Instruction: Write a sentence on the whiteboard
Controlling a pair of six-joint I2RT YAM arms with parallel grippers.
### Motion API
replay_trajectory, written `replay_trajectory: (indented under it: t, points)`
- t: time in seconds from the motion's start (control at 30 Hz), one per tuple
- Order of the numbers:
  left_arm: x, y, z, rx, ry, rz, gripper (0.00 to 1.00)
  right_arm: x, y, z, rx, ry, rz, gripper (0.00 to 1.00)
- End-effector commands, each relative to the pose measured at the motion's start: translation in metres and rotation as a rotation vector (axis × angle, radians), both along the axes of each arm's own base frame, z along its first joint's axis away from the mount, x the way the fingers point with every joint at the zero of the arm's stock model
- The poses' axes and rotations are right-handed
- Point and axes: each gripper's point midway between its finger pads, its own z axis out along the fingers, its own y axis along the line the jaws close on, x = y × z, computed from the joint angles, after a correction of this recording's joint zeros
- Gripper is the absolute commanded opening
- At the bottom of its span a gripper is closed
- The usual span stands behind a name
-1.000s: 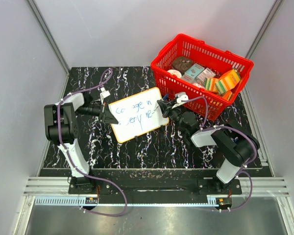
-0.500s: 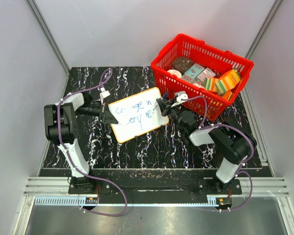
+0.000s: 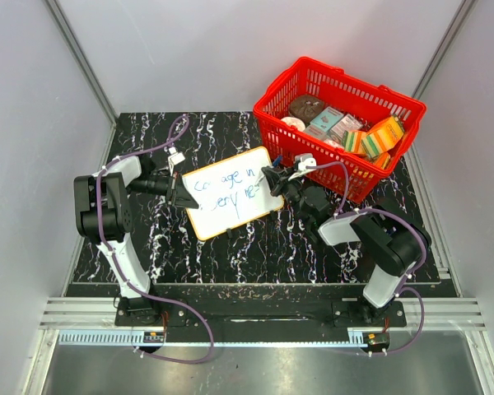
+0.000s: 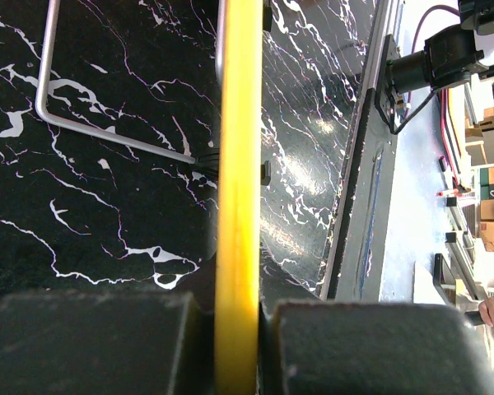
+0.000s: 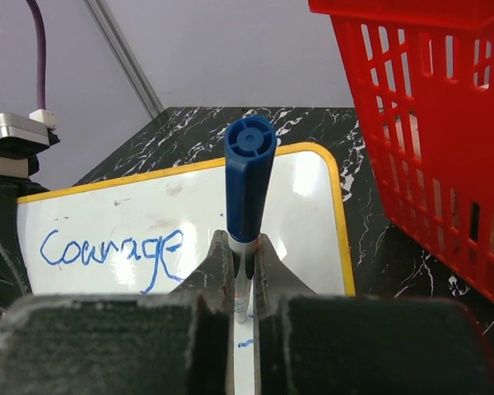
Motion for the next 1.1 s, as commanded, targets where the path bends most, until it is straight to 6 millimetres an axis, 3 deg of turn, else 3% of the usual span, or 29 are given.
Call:
replay_trajectory:
  t: [0.0, 0.27, 0.8, 1.07]
  points:
    - [-0.010, 0.019, -0.033, 0.197, -0.049, -0.092, 0.00, -0.007, 0.005, -0.006, 0.019, 0.021, 0.041, 0.00]
    - [-0.009, 0.018, -0.032, 0.196, -0.049, -0.088, 0.00, -0.012, -0.004, -0.015, 0.027, 0.043, 0.017, 0.00]
    - [-0.013, 0.018, -0.035, 0.189, -0.040, -0.093, 0.00, 0.013, -0.013, 0.029, 0.019, -0.092, -0.106, 0.00]
    - [-0.013, 0.018, -0.035, 0.189, -0.041, -0.093, 0.00, 0.008, -0.011, 0.011, 0.005, -0.044, -0.080, 0.00]
